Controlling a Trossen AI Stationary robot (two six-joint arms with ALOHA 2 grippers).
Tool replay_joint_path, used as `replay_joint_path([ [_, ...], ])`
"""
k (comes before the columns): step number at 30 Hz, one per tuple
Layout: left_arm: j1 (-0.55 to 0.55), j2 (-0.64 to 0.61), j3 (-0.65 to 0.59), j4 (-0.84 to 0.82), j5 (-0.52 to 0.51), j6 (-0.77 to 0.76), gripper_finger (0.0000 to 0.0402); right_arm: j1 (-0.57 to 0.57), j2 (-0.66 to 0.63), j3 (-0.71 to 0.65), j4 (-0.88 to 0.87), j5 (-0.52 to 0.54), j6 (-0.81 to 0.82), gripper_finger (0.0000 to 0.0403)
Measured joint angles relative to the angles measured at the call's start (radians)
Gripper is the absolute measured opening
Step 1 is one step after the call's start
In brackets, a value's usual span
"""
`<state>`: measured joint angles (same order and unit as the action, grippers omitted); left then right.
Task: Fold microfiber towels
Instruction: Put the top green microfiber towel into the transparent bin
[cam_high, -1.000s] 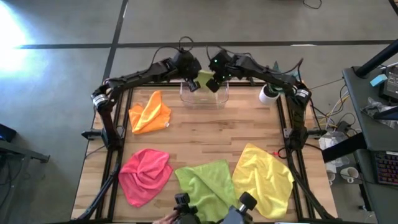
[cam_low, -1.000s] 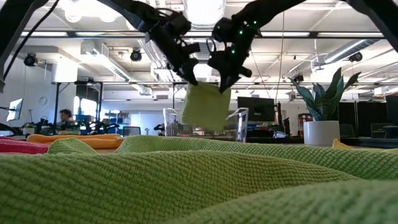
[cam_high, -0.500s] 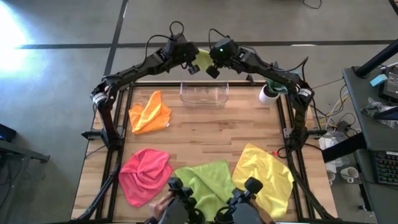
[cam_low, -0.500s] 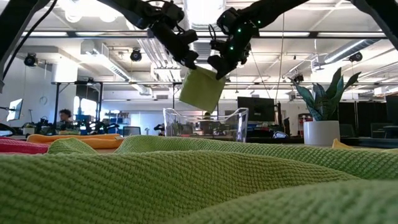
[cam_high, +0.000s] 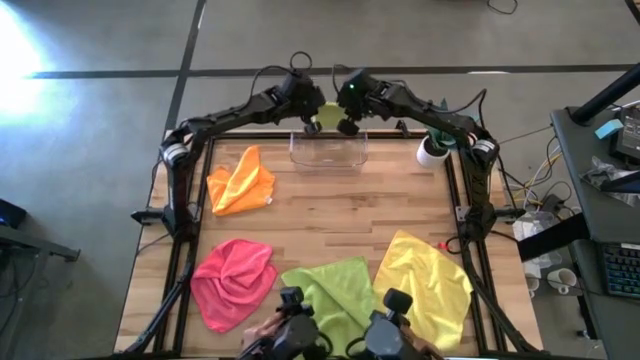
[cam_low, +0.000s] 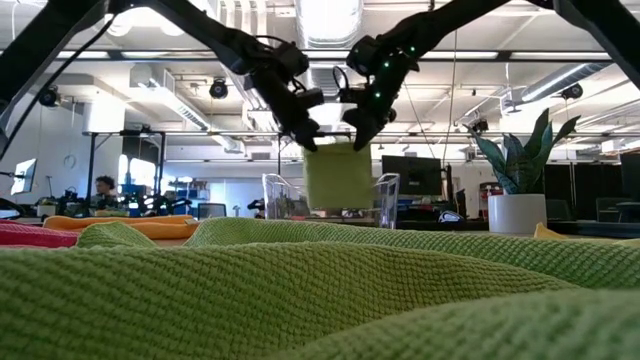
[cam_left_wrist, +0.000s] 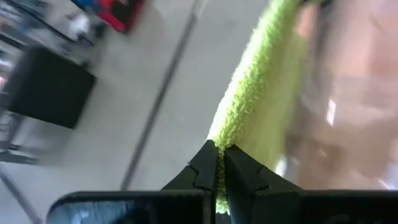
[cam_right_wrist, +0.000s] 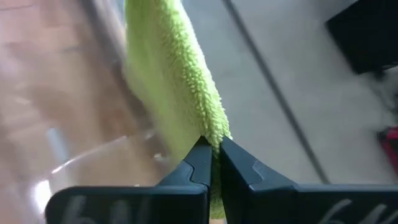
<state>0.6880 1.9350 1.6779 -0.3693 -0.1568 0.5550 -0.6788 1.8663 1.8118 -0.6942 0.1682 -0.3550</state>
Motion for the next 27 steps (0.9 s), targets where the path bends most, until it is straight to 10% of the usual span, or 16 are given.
replay_joint_path([
  [27,-0.073,-0.019,-0.079,-0.381,0.305,-0.08,0.0,0.073,0.083,-0.045,-0.239,-0.292,0.112,0.0008],
])
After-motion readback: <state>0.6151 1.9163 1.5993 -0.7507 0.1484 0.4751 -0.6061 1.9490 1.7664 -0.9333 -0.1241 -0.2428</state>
